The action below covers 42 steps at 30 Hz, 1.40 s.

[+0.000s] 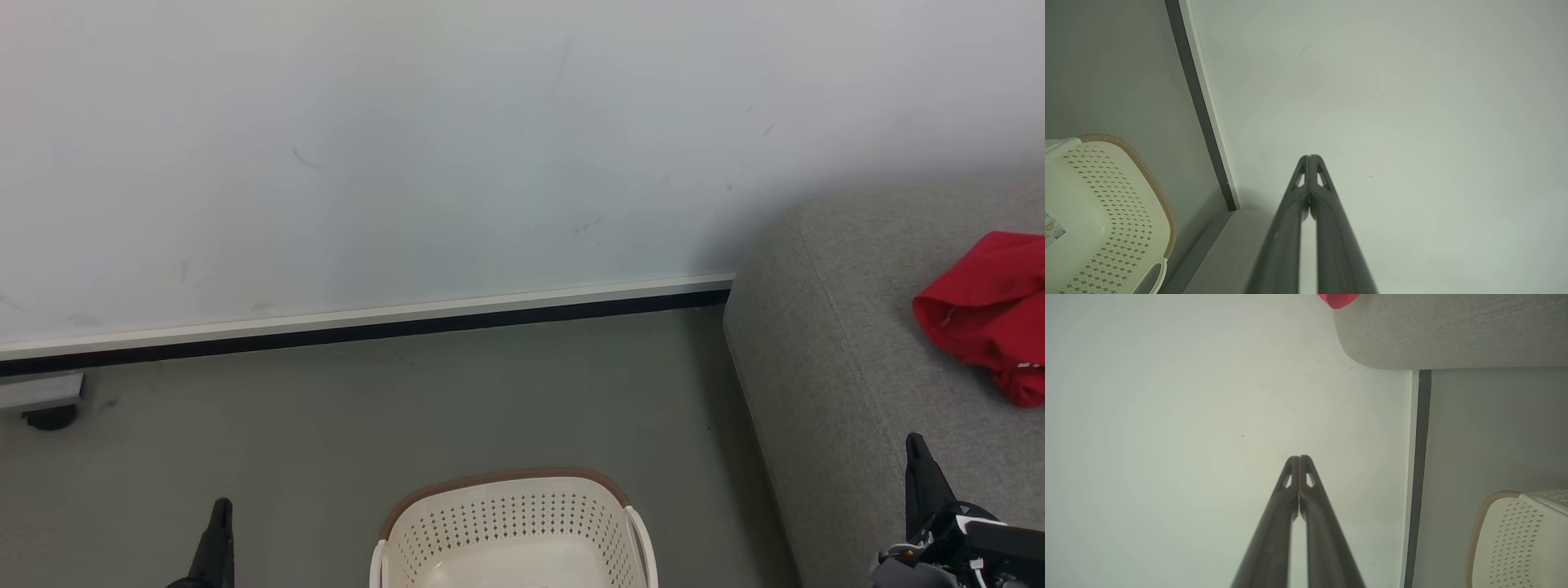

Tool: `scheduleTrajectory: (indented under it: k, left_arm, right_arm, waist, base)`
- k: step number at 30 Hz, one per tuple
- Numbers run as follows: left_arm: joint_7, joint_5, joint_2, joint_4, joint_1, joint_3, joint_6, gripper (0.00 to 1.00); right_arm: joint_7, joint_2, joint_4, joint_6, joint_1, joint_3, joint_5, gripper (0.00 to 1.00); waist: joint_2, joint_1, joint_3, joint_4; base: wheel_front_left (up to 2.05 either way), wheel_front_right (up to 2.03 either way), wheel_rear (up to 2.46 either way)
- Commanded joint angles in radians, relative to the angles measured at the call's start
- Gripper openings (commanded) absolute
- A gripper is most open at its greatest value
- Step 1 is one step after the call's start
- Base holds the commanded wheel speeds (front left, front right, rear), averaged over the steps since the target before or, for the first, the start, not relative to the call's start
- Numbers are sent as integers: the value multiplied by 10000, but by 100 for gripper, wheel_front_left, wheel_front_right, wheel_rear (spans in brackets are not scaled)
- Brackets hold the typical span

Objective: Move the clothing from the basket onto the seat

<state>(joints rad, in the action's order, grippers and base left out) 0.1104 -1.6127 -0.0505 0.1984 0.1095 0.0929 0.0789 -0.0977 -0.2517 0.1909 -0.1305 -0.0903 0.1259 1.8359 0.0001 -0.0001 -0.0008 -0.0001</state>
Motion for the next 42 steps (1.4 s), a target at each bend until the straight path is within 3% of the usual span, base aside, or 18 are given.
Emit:
scheduleTrajectory:
  k: [1, 42]
  left_arm:
    - [32, -23, 5, 42, 106, 47, 62, 0]
    - [32, -23, 6, 36, 103, 47, 62, 0]
  right_arm:
    - [-36, -81, -6, -4, 18, 33, 66, 0]
    - [-213, -241, -70, -4, 10, 232, 234, 0]
  waist:
    - [-1, 1, 0, 0]
    - [-1, 1, 2, 0]
  base:
    - [0, 0, 0]
    - [0, 0, 0]
